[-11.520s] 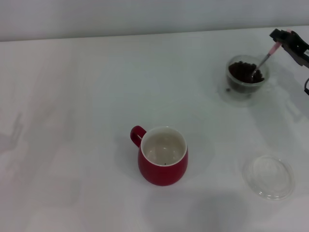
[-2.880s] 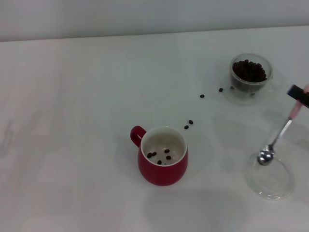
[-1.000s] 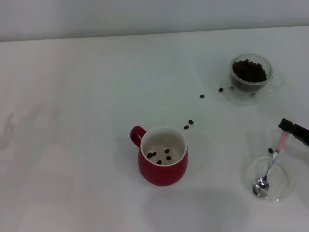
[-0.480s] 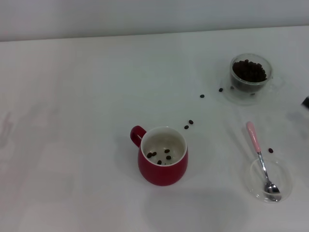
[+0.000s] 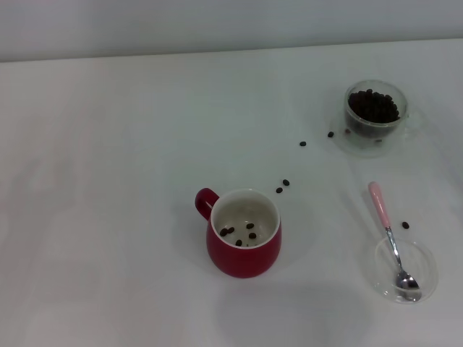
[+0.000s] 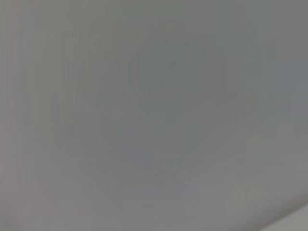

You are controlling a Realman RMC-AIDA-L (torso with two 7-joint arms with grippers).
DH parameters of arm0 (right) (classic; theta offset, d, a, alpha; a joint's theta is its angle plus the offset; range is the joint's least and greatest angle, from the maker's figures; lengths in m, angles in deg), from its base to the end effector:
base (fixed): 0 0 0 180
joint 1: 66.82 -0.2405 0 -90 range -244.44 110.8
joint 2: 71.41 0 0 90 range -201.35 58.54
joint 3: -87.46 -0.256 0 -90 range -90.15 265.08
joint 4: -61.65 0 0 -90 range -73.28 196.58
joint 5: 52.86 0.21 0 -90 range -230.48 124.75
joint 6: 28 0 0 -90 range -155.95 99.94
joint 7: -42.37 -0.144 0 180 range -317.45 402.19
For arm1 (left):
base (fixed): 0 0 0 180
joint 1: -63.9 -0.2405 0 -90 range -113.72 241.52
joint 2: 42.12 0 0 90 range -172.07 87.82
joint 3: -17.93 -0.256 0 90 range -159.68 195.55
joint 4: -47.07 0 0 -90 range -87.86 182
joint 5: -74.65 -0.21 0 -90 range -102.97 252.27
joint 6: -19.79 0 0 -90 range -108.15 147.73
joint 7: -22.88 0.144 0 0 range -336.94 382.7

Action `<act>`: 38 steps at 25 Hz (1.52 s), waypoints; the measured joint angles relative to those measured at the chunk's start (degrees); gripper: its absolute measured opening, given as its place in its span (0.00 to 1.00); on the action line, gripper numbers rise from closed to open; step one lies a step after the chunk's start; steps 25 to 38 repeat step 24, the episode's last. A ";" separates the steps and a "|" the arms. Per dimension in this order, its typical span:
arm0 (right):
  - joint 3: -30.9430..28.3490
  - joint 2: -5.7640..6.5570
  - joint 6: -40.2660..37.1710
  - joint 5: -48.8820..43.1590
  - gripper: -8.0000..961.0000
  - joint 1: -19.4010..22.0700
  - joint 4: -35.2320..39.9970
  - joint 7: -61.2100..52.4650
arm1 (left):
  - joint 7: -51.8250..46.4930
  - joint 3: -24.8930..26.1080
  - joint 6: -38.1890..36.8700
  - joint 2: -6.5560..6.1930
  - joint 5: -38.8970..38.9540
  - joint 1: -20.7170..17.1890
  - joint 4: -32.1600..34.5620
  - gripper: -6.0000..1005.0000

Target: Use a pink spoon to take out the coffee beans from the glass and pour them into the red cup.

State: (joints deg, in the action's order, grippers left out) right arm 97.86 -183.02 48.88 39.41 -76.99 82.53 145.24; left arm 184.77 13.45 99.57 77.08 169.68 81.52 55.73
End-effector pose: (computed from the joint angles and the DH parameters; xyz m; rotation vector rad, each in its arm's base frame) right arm 0.4362 0.2351 0.1238 -1.4254 1.1077 0.9891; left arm -0.3784 0.2718 0.0348 -1.5999 -0.4294 -0.6289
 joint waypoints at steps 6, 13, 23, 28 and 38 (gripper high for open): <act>-12.96 -2.59 -0.73 0.01 0.32 -1.27 -0.36 13.24 | 0.00 0.00 0.93 0.09 5.15 0.22 -2.84 0.58; -15.64 -1.89 -4.90 1.35 0.35 -2.83 -0.81 21.67 | 0.00 0.00 1.99 0.28 9.16 0.05 -7.75 0.58; -16.73 -2.71 -5.94 11.52 0.59 -3.91 -4.55 38.64 | 0.00 0.00 2.00 0.23 9.39 0.76 -10.83 0.58; -16.80 -2.71 -5.96 11.76 0.59 -3.94 -4.81 39.25 | 0.00 0.00 1.91 0.20 9.39 0.96 -10.74 0.58; -16.80 -2.71 -5.96 11.76 0.59 -3.94 -4.81 39.25 | 0.00 0.00 1.91 0.20 9.39 0.96 -10.74 0.58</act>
